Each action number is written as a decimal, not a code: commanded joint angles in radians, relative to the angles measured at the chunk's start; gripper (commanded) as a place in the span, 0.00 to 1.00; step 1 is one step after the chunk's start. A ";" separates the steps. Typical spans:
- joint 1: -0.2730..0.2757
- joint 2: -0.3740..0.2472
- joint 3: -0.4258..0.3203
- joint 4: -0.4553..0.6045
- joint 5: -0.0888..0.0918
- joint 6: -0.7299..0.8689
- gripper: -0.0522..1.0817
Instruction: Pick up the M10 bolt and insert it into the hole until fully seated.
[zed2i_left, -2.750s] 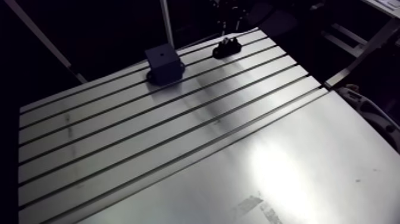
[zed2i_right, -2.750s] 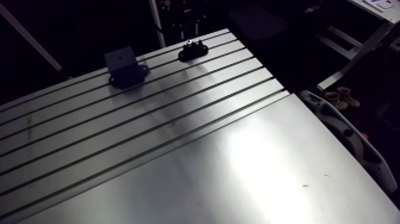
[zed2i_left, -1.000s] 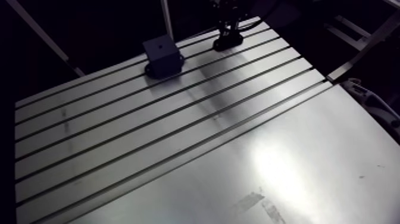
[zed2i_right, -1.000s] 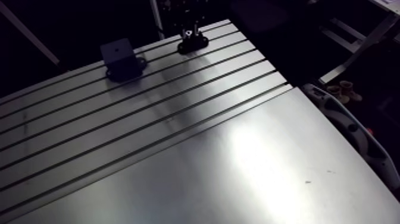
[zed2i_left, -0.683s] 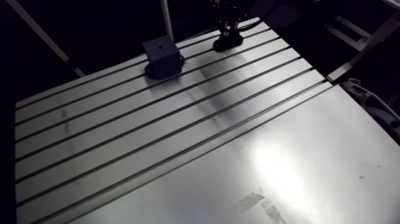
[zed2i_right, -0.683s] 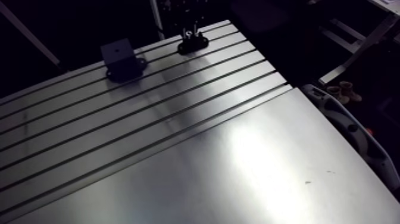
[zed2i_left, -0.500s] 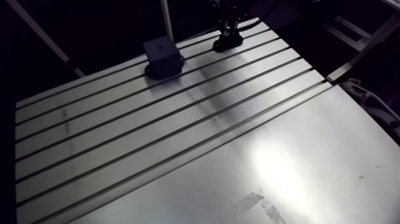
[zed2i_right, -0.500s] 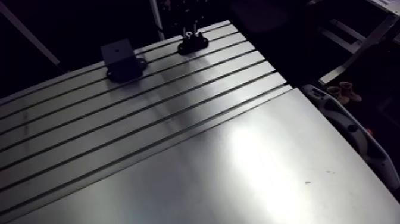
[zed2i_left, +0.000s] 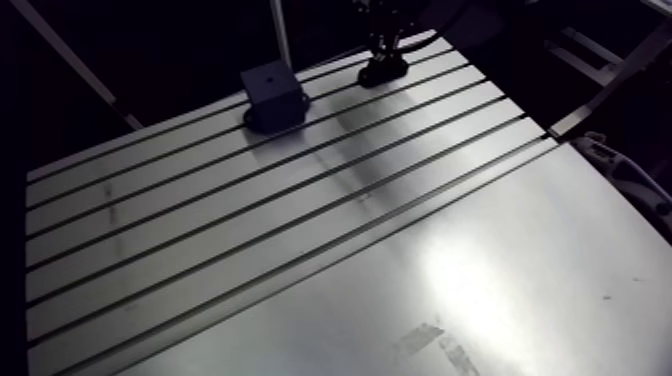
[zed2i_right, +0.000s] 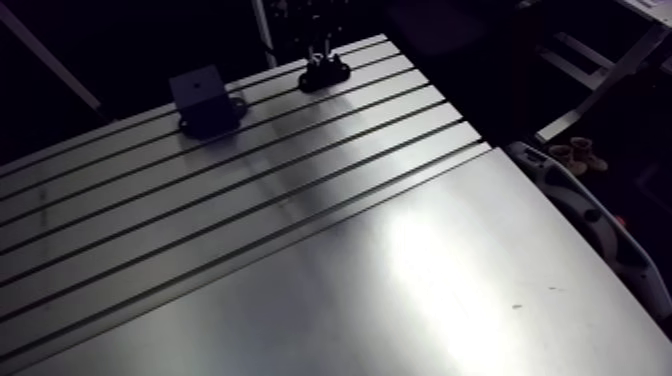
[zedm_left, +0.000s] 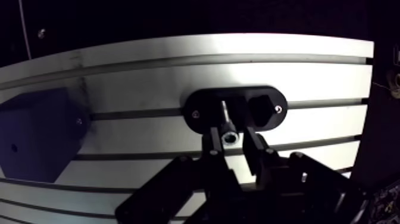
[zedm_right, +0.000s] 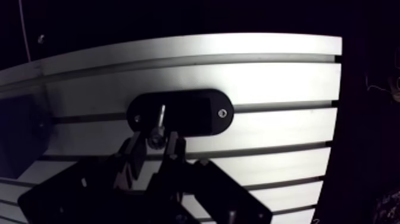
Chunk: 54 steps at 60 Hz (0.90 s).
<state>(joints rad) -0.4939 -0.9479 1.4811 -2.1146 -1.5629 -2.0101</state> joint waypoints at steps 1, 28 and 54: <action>0.000 0.002 0.003 -0.005 0.001 0.000 0.63; 0.001 0.004 0.005 -0.006 0.001 0.000 0.64; 0.000 0.004 0.007 -0.006 -0.001 0.000 0.68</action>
<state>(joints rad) -0.4926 -0.9442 1.4851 -2.1204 -1.5636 -2.0104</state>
